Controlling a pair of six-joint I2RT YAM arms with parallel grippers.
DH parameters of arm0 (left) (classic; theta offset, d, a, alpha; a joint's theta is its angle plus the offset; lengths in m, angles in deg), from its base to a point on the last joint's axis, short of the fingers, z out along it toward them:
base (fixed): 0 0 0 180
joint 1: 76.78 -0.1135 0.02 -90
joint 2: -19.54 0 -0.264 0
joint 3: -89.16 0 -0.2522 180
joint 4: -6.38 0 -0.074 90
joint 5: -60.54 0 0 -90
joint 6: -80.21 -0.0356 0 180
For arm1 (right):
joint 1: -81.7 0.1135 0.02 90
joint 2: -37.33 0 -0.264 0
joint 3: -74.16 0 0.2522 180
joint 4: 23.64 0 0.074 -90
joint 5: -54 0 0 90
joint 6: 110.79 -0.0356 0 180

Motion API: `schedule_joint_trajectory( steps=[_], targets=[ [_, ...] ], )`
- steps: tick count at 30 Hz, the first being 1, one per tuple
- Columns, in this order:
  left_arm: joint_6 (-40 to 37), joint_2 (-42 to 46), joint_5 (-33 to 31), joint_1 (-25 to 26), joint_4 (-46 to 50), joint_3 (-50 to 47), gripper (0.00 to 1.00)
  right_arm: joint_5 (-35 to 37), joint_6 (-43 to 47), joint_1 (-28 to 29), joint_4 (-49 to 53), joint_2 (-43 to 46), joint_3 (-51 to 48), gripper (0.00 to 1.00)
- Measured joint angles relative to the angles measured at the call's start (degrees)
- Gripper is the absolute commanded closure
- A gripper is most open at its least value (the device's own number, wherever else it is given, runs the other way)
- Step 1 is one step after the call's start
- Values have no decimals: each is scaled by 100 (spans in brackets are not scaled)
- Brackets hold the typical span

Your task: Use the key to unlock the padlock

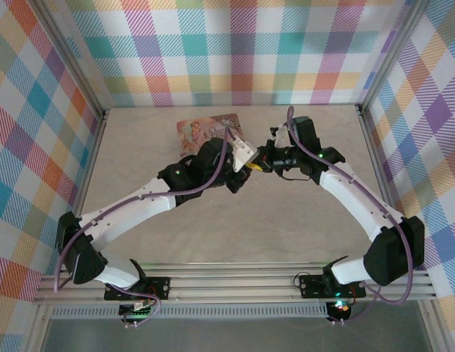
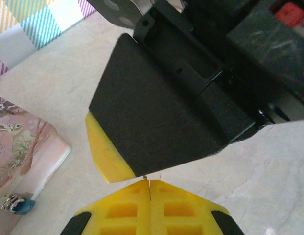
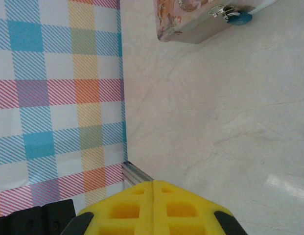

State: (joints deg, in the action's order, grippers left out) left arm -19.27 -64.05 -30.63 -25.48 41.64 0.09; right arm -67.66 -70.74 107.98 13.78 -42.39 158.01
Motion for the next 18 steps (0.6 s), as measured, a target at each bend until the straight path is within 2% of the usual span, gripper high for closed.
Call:
schedule_joint_trajectory(
  steps=[2, 5, 8, 12, 16, 18],
  targets=[
    [31, -138, 138, -24, 146, 199, 66, 20, 361, -26, -24, 0, 11, 100],
    [546, -210, 968, -302, 170, 361, 55, -96, 1106, -170, -120, 4, 76, 100],
    [1436, -210, 2194, -901, -310, 345, 53, -516, 2118, -420, -457, 37, 107, 100],
    [2931, -219, 3558, -1679, -1622, 24, 53, -1408, 2892, -835, -1182, 179, 55, 100],
    [4472, -313, 4398, -2153, -3185, -459, 53, -2201, 3005, -1049, -2122, 273, -7, 100],
    [5149, -452, 4647, -2227, -4002, -619, 53, -2483, 2916, -1047, -2498, 267, -28, 100]
  ],
)
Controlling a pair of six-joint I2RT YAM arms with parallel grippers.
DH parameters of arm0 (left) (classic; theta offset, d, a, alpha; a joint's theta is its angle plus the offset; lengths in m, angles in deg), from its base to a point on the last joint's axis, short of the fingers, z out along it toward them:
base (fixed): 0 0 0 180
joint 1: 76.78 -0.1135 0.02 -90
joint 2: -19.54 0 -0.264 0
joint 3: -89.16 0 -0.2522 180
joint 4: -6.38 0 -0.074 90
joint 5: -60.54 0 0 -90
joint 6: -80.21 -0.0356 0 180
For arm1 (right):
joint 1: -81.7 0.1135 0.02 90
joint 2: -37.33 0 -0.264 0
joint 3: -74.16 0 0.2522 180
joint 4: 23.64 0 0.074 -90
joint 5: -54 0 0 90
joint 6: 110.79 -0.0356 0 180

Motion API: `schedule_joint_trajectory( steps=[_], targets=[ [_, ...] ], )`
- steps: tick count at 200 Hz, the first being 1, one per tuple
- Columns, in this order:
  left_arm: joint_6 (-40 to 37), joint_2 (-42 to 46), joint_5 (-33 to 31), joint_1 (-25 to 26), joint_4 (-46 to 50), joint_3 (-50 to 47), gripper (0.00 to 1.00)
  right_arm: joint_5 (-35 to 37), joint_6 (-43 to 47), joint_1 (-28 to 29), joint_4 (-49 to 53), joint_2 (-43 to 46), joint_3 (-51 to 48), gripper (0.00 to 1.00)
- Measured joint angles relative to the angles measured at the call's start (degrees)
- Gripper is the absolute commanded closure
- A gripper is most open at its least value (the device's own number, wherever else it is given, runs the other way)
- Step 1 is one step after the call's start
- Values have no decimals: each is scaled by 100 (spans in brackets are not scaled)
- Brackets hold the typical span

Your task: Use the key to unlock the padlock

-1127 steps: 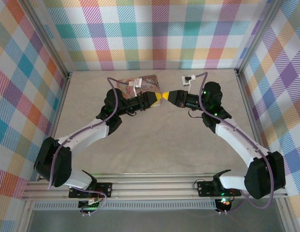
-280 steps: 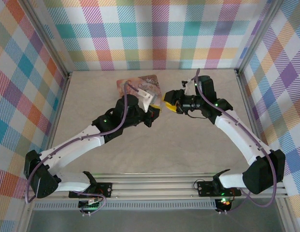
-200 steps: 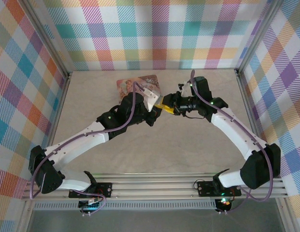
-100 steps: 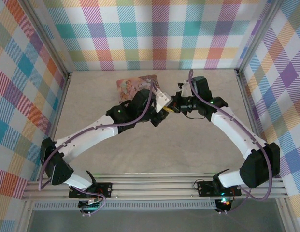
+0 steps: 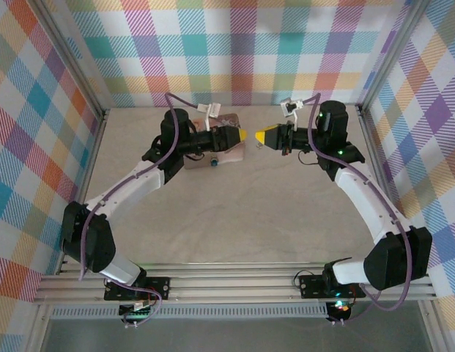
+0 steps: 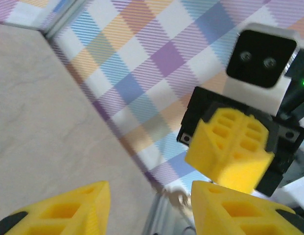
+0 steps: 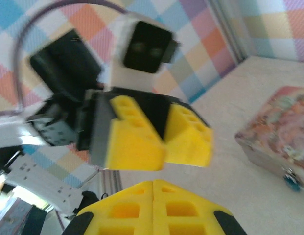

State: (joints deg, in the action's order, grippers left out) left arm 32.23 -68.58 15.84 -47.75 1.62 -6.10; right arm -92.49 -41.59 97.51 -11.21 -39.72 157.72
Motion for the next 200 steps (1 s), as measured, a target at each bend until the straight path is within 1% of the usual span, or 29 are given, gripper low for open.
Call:
schedule_joint_trajectory(
  steps=[20, 37, 53, 69, 95, 119, 145, 166, 200],
  targets=[
    [1005, -256, 258, -4, -1198, -94, 53, -308, -363, 2, -734, -7, -131, 100],
    [1633, -369, 315, -4, -2122, -278, 54, -446, -627, 0, -1128, -48, -153, 100],
    [2011, -378, 317, -4, -2684, -474, 55, -509, -855, 0, -1346, -96, -144, 100],
    [2166, -376, 308, 11, -3062, -599, 56, -511, -1099, 0, -1440, -177, -96, 100],
    [2114, -363, 273, 94, -3250, -758, 56, -507, -1504, 0, -1488, -350, 94, 100],
    [2009, -343, 262, 289, -3244, -850, 56, -505, -1915, 0, -1665, -494, 179, 100],
    [2011, -343, 260, 398, -3270, -850, 57, -503, -2081, 0, -1679, -518, 179, 100],
    [2017, -343, 236, 428, -3314, -848, 60, -505, -2076, 0, -1657, -518, 179, 100],
    [2072, -343, 199, 428, -3401, -848, 69, -505, -2076, 0, -1646, -518, 179, 100]
  ],
)
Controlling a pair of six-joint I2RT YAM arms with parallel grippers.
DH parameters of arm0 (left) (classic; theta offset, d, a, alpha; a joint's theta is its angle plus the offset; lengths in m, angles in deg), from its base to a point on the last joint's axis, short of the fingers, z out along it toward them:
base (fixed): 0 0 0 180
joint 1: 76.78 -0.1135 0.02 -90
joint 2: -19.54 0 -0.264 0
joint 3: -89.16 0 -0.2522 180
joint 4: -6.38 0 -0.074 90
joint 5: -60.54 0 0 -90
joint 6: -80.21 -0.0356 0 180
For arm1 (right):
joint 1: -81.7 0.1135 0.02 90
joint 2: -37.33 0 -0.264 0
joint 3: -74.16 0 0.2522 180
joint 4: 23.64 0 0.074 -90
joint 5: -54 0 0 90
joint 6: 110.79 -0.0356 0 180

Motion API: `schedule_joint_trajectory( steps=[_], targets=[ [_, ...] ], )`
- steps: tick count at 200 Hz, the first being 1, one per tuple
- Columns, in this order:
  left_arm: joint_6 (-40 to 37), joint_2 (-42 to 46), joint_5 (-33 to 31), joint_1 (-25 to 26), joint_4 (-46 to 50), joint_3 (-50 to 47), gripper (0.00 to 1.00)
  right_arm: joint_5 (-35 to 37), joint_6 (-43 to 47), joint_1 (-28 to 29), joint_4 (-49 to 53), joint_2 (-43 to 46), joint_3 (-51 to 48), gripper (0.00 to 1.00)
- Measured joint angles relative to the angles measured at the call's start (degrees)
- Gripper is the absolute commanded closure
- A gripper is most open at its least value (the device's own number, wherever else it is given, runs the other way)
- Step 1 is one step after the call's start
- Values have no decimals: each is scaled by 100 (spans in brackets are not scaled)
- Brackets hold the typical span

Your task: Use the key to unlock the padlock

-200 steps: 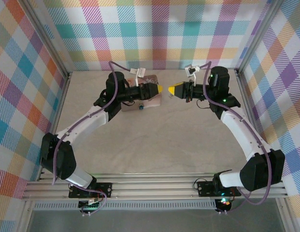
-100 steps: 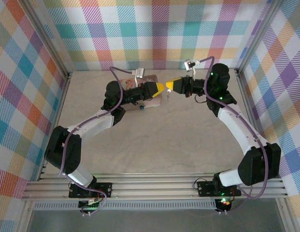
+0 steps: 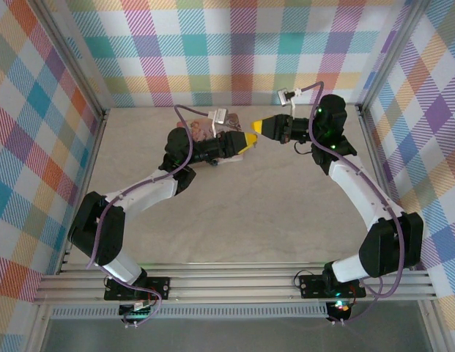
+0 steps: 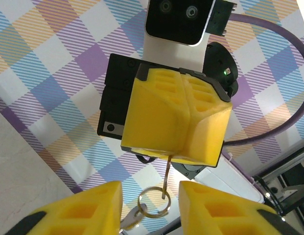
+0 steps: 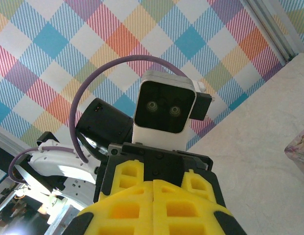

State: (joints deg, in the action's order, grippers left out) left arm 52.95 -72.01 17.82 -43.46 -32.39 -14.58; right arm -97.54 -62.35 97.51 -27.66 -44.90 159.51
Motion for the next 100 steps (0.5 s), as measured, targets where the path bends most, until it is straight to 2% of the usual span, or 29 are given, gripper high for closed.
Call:
schedule_joint_trajectory(
  steps=[54, 73, 88, 97, 98, 100],
  targets=[
    [98, 0, -39, 4, -20, 0, 87, 15, -2, 4, 0, 0, 0, 100],
    [181, -2, -39, 4, -39, 0, 100, 37, 0, 33, 0, 0, 0, 100],
    [195, -2, -39, 4, -103, 0, 100, 90, -2, 37, 7, -2, 0, 100],
    [199, -2, -59, 4, -116, 0, 100, 109, -4, 39, 4, -9, 0, 87],
    [199, -2, -61, 4, -114, 0, 100, 111, -4, 39, 4, -9, 0, 82],
    [197, -2, -68, 4, -111, -4, 100, 131, -13, 39, 13, -9, 0, 78]
  ],
)
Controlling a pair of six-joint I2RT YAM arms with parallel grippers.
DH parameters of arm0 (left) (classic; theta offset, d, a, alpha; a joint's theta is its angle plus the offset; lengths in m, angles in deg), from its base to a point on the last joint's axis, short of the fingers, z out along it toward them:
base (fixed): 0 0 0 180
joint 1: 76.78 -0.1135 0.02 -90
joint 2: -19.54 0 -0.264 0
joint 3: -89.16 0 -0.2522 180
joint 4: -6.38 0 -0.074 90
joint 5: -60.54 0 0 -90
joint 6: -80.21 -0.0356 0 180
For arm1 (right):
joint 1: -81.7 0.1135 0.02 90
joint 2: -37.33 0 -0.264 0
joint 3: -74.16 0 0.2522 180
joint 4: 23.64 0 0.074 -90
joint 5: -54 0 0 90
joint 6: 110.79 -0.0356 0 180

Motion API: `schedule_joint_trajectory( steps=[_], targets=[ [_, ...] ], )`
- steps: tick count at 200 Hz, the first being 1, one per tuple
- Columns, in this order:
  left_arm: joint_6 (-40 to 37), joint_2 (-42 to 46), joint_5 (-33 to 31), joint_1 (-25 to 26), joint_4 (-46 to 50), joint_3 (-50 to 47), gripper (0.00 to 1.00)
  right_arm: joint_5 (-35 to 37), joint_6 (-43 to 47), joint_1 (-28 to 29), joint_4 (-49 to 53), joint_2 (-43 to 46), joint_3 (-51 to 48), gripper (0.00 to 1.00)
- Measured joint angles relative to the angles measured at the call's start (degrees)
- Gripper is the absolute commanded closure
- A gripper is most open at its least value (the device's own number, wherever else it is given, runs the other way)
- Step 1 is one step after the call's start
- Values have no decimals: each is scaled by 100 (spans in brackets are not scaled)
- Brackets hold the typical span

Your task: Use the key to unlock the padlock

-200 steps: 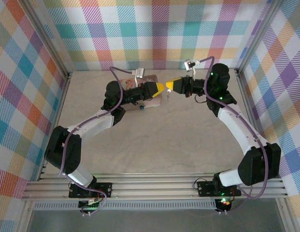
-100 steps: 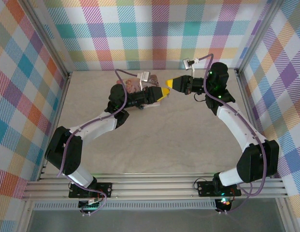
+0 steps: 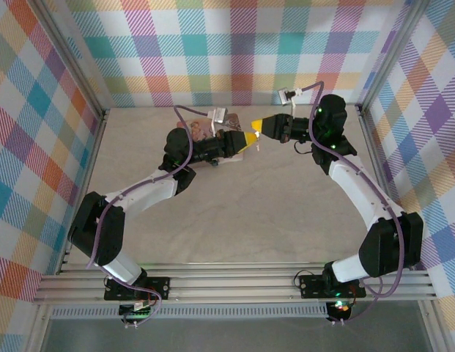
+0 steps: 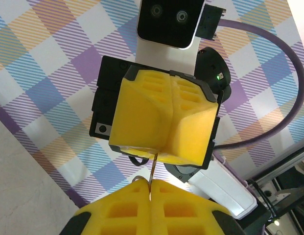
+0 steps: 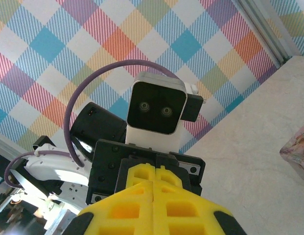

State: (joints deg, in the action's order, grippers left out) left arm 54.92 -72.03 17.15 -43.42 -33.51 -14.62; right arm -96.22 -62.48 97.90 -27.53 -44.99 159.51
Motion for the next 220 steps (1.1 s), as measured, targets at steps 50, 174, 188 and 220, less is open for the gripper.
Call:
schedule_joint_trajectory(
  steps=[50, 174, 188, 220],
  targets=[
    [-514, 389, -415, -76, 579, -599, 100, 295, -133, 59, 546, -26, 13, 48],
    [-3364, 2815, -1587, -195, 3862, -1316, 100, 2955, 306, 748, 2321, -553, -127, 55],
    [-3458, 2846, -1947, -264, 4441, -1318, 100, 3287, 431, 1097, 2524, -973, 24, 56],
    [-3241, 2896, -2627, -732, 5278, -1888, 100, 4063, 632, 1749, 3132, -2138, 778, 57]
  ],
)
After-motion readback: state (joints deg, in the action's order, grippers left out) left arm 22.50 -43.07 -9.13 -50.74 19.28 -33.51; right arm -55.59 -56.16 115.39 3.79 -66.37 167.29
